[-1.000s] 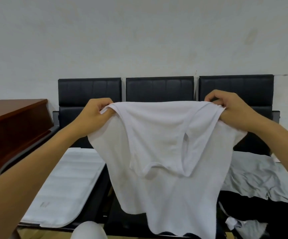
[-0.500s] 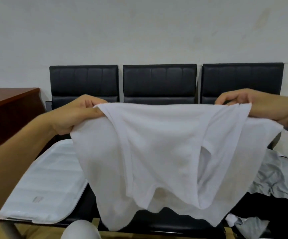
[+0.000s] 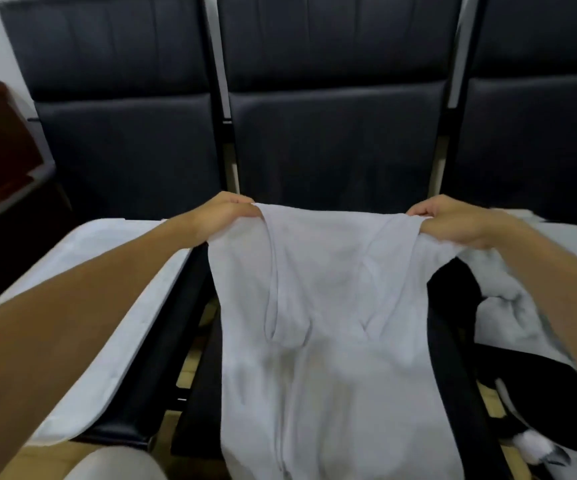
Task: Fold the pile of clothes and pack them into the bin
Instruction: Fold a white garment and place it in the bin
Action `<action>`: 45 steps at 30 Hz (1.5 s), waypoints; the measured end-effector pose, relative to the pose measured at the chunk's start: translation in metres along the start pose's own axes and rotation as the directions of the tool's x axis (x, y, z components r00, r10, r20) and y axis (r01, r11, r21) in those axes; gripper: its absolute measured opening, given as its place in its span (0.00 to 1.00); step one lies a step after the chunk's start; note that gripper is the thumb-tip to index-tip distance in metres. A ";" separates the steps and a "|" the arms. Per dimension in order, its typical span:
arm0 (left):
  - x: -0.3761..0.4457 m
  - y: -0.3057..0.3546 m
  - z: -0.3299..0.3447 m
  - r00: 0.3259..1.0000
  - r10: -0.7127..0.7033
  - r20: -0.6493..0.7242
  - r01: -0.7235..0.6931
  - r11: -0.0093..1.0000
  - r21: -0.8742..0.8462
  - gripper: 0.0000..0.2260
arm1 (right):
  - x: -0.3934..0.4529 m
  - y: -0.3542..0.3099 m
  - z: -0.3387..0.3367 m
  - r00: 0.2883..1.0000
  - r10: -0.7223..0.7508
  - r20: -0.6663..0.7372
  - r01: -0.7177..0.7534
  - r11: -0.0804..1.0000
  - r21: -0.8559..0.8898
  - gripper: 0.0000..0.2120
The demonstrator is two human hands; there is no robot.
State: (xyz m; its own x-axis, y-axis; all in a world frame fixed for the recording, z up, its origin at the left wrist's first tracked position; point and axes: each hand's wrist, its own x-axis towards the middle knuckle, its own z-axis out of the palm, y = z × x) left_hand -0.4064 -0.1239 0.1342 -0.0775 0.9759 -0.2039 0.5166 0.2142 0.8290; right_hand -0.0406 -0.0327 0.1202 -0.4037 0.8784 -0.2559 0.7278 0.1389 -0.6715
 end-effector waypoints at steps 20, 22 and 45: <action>0.078 -0.057 0.026 0.923 0.363 -0.132 -0.318 0.908 0.271 0.08 | 0.096 0.051 0.026 0.918 -0.338 -0.207 0.290 0.929 -0.230 0.11; 0.048 -0.064 0.035 0.900 0.420 -0.115 -0.378 0.884 0.273 0.04 | 0.061 0.050 0.035 0.920 -0.342 -0.192 0.312 0.935 -0.171 0.12; -0.042 -0.096 0.160 0.773 -0.249 0.583 -0.369 0.571 0.734 0.09 | -0.084 0.123 0.138 0.998 -0.015 0.065 0.043 0.885 -0.463 0.05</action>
State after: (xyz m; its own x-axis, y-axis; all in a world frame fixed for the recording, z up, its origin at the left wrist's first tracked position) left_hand -0.3161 -0.1919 -0.0206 0.3081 0.6774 -0.6680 0.9491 -0.2676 0.1663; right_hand 0.0067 -0.1519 -0.0368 -0.4496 0.8447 -0.2905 0.8835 0.3727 -0.2838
